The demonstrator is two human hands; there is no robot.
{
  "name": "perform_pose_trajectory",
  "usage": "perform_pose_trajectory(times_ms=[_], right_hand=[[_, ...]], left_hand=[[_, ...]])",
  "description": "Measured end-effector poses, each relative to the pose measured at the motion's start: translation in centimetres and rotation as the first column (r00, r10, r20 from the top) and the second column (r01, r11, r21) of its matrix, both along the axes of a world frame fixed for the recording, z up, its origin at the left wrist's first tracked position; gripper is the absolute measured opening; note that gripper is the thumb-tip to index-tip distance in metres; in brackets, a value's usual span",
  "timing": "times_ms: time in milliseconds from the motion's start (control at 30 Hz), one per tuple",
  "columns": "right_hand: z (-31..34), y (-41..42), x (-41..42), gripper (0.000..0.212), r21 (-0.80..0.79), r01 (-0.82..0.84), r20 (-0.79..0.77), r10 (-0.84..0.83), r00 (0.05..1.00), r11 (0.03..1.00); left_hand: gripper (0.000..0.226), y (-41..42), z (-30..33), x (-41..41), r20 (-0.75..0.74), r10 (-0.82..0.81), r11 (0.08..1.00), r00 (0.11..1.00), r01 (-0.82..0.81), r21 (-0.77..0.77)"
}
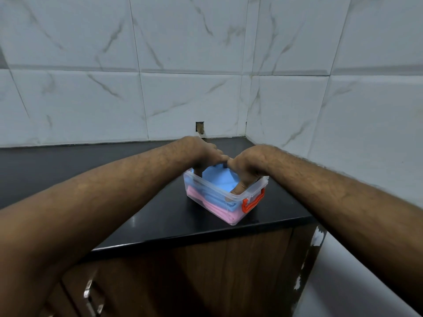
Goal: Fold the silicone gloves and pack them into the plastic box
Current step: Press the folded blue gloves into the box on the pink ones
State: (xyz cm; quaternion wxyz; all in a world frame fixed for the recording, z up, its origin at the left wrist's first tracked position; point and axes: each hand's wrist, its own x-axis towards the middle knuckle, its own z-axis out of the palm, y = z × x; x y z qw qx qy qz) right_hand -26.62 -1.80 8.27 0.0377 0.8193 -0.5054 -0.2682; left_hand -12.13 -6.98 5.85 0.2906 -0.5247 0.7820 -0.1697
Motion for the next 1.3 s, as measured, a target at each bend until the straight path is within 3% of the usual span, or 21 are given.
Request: perform_pose_trajectory(times_ms=[100,267,467,833,1000,1300], right_hand=[[-0.2,0.0,0.3,0.096,-0.071,-0.111,-0.134,0.100,0.986,0.991],[-0.8,-1.9,0.2,0.114,0.030,-0.023,0.020,0.022,1.000,0.999],[-1.3,-3.0,-0.2,0.110,0.080,0.009,0.122,-0.018,0.992,0.997],[-1.1,-2.4,0.4,0.120,0.045,-0.024,0.025,0.023,0.999,0.999],[-0.2,-1.8,0.1,0.110,0.001,-0.004,0.091,0.004,0.996,1.000],[1.8,-0.4,-0.3,0.075,-0.249,-0.020,0.214,0.075,0.974,0.968]], left_hand=[[0.096,0.1,-0.7,-0.1,0.075,-0.020,0.996,0.997,0.027,-0.089],[0.088,0.1,-1.3,0.0,0.151,-0.118,0.978,0.981,0.141,-0.156],[0.086,0.2,-0.2,2.3,-0.047,-0.078,0.992,0.996,0.073,-0.101],[0.091,0.9,0.3,2.3,-0.041,-0.007,0.989,0.999,0.001,-0.145],[0.083,2.2,1.3,2.7,-0.128,0.041,0.985,0.991,-0.061,-0.162],[0.035,6.5,2.5,1.7,-0.210,-0.075,0.865,0.975,-0.042,-0.500]])
